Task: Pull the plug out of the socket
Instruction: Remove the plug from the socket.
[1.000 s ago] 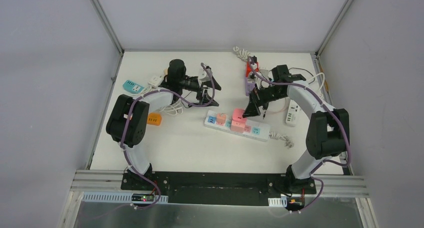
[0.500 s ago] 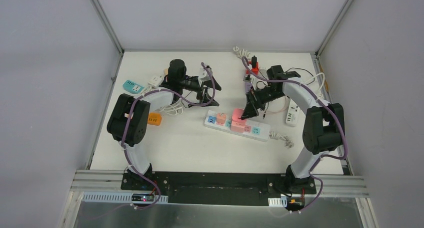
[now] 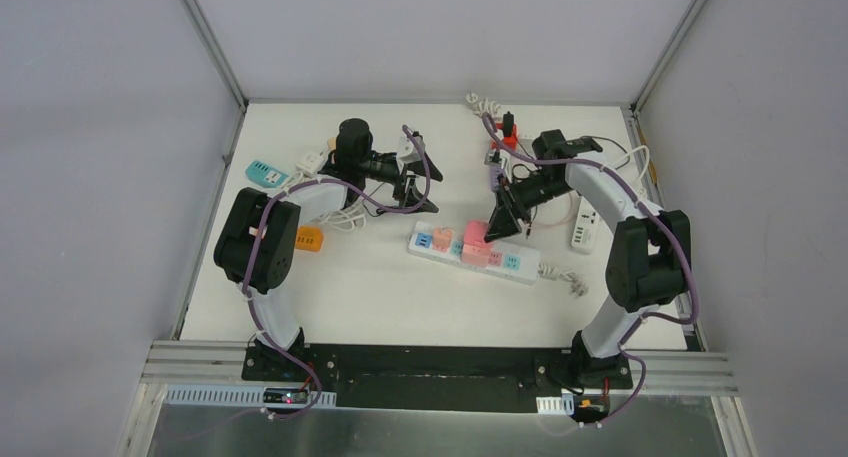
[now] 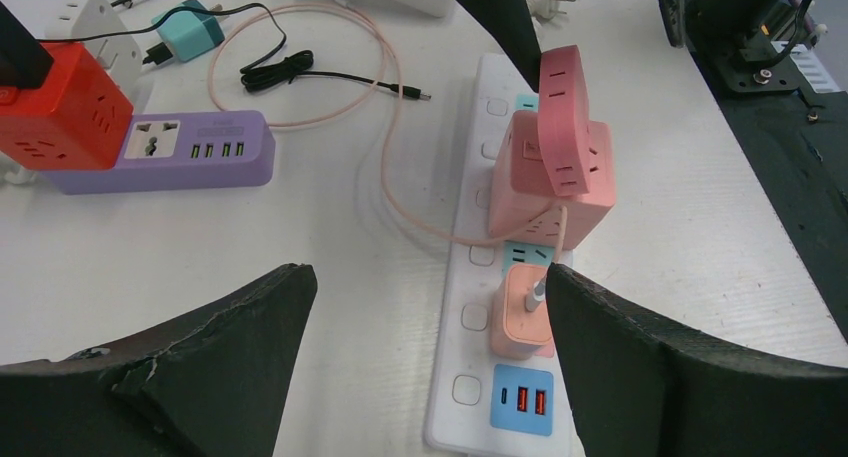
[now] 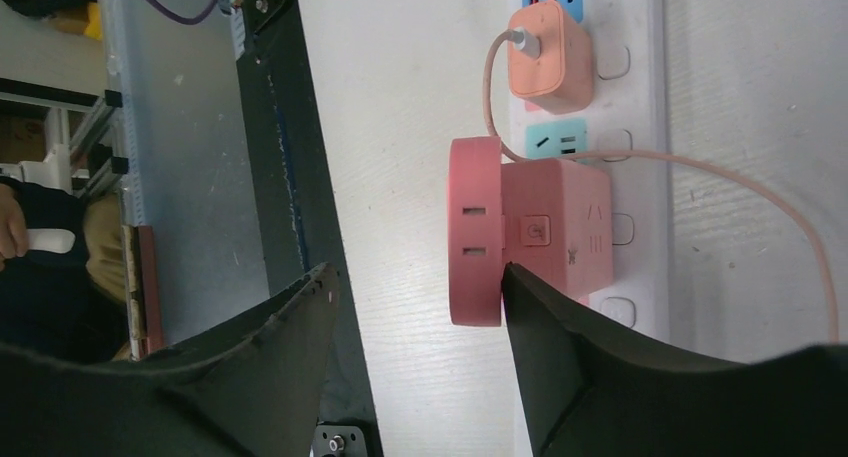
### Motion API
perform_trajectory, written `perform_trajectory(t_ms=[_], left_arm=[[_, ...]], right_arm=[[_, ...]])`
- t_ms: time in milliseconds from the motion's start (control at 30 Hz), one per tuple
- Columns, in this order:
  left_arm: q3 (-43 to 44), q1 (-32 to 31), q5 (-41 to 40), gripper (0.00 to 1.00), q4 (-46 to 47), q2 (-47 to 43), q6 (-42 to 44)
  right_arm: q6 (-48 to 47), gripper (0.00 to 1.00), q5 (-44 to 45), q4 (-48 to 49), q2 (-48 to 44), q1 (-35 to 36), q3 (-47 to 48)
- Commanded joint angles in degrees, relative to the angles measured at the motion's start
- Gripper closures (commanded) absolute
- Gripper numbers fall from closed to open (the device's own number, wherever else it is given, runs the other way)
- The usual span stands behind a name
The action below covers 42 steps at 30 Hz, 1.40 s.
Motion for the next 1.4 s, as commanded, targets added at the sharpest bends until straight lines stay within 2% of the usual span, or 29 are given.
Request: perform_trajectory(t_ms=[0,133,233,433,533,567,667,767,900,1000,1067,1267,1367], left_arm=[[1.6,-0.4,1.5,0.11,3.0,-0.7,0.6],[1.1,-0.4,0.8,0.11,3.2,-1.5,1.0],[0.9,-0.5,0.7,0.11,3.2,-2.1,1.3],[-0.2,-1.2,-2.2,0.11,3.1,-5.1,1.2],[-1.6,-1.9,-7.0,0.11,-1.3,-7.9,1.3],[-2.7,-2.3,-9.8,0.11,-2.3,-9.1,1.4],[-10.4,-5.0,-20.0,0.11,-2.3,-14.8,4.6],[-20.0,-8.4,-25.1,0.09,2.3,-19.1,11.0],[-24.9,-9.2,-22.8,0.08,10.8,-18.5,13.0],[-22.6,-9.2,-17.1,0.10,8.9,-14.6,16.3],[-21.9,-9.2,-13.9,0.11,13.8,-11.5,13.7],[-23.5,-9.9,-12.8,0.11,42.5,-2.0,-1.4],[-22.5,-11.7,-13.7,0.11,45.2,0.7,-2.4]], right_arm=[[1.1,0.37,5.2,3.8,-3.5,3.1,-0.2],[3.2,0.43,10.7,7.5,-4.3,5.4,-1.2],[3.5,0.53,13.0,9.0,-5.0,6.6,-1.8],[2.5,0.84,18.1,10.3,-5.2,9.5,-2.4],[2.0,0.94,19.4,11.2,-6.0,9.7,-3.3],[1.8,1.00,19.5,11.8,-6.5,9.7,-3.8],[1.8,1.00,20.2,14.1,-8.1,9.7,-5.7],[-0.4,1.00,21.2,15.0,-9.8,9.7,-7.3],[-5.4,1.00,20.6,15.1,-12.1,9.7,-9.6],[-8.3,1.00,20.3,14.4,-12.6,9.7,-10.2],[-9.2,1.00,20.3,14.2,-12.7,9.7,-10.4],[-11.3,1.00,19.7,14.1,-12.8,9.9,-11.0],[-11.7,1.00,20.1,14.4,-13.2,9.9,-11.3]])
